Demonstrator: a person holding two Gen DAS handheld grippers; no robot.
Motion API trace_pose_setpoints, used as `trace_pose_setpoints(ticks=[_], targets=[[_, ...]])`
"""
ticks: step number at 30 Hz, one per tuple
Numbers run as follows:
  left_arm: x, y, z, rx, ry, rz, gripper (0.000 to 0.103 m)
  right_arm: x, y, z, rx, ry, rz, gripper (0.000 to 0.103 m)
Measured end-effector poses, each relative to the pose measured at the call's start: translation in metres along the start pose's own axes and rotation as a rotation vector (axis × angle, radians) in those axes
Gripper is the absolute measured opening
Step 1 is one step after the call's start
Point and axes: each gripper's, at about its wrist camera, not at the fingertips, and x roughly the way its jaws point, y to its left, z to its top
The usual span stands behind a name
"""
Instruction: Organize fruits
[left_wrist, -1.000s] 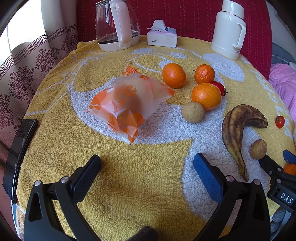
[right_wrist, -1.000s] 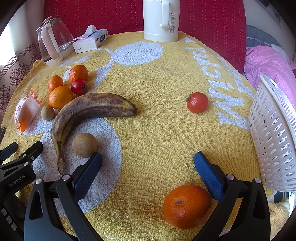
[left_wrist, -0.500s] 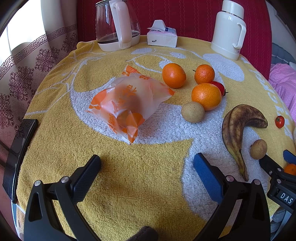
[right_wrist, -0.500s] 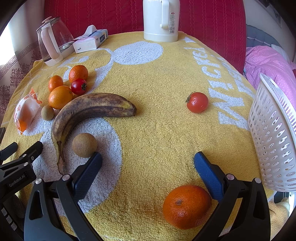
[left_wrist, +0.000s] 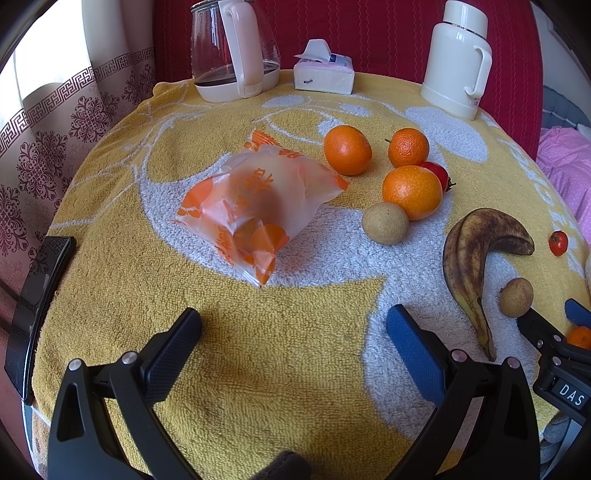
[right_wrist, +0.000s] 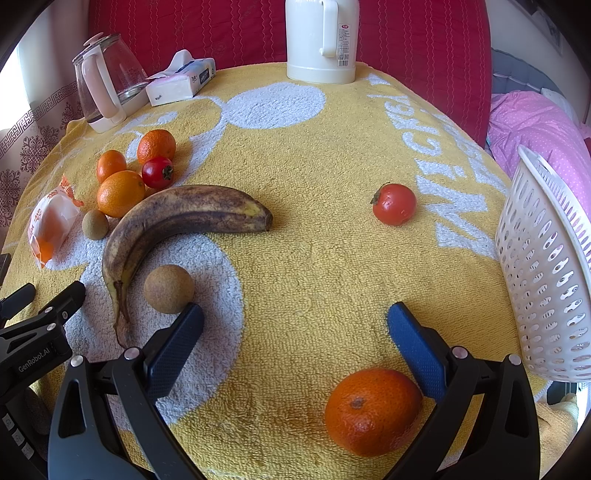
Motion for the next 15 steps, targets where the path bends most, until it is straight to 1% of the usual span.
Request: trace_pose_setpoints(ticks=[15], targets=[[0.0003,0.001,0.0006,-0.007,0.003,-0.001,0.098,0.0005,0.0007,0.0006,0.0,0.001,0.0,0.101]])
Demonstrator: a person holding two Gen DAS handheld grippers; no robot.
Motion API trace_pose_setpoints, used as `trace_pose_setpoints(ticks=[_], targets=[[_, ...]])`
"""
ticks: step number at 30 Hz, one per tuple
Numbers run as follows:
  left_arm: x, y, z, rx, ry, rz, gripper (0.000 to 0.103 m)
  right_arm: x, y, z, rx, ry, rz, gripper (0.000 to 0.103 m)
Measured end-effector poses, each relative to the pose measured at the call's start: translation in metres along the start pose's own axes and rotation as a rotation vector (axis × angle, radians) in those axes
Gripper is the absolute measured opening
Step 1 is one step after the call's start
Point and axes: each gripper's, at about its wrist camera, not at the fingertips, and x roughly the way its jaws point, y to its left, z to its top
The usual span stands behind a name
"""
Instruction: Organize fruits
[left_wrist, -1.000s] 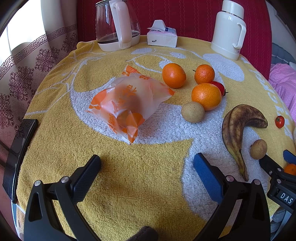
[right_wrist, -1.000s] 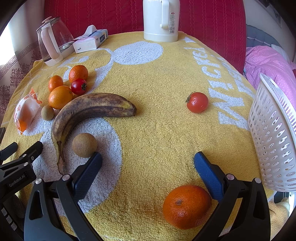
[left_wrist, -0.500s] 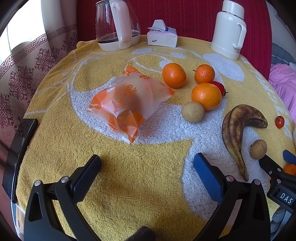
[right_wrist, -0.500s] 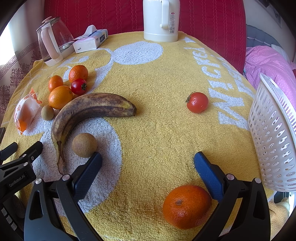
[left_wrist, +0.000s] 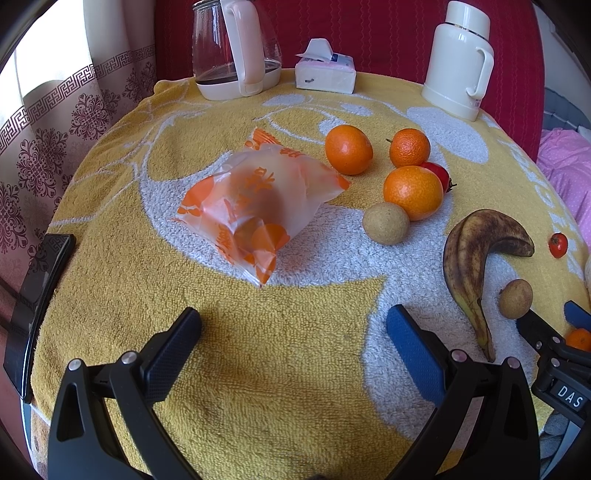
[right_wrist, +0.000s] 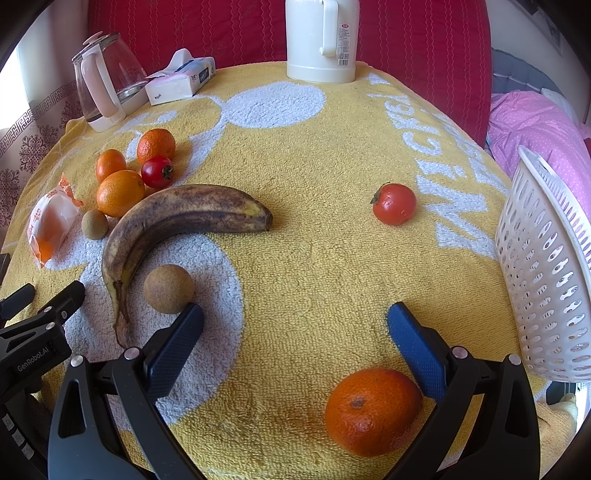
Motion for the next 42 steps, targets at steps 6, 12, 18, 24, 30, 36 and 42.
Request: trace_pose_setpoints(ticks=[6,12,18,24,30,36,42], targets=[[-0.002,0.004,0.001,-0.005,-0.004,-0.026,0.098,0.001,0.001,0.001,-0.003,0.004,-0.01,0.101],[-0.011,0.017,0.001,-0.032,-0.017,-0.106,0.098,0.003,-0.003,0.002,0.002,0.008,0.004,0.101],[-0.035,0.033,0.008,-0.019,-0.094,-0.076,0.098,0.001,-0.001,0.0,-0.009,0.011,0.014,0.101],[-0.039,0.052,0.027,-0.014,-0.124,-0.052,0.098,-0.016,-0.005,-0.003,-0.022,-0.005,0.101,0.101],[-0.018,0.051,0.041,0.009,-0.09,-0.042,0.098,-0.052,-0.014,-0.012,-0.032,-0.102,0.15,0.101],[-0.005,0.042,0.047,0.032,-0.077,-0.043,0.098,-0.073,-0.039,-0.019,0.031,-0.14,0.179,0.101],[0.009,0.04,0.052,0.04,-0.069,-0.041,0.098,-0.074,-0.054,-0.032,0.067,-0.112,0.16,0.097]])
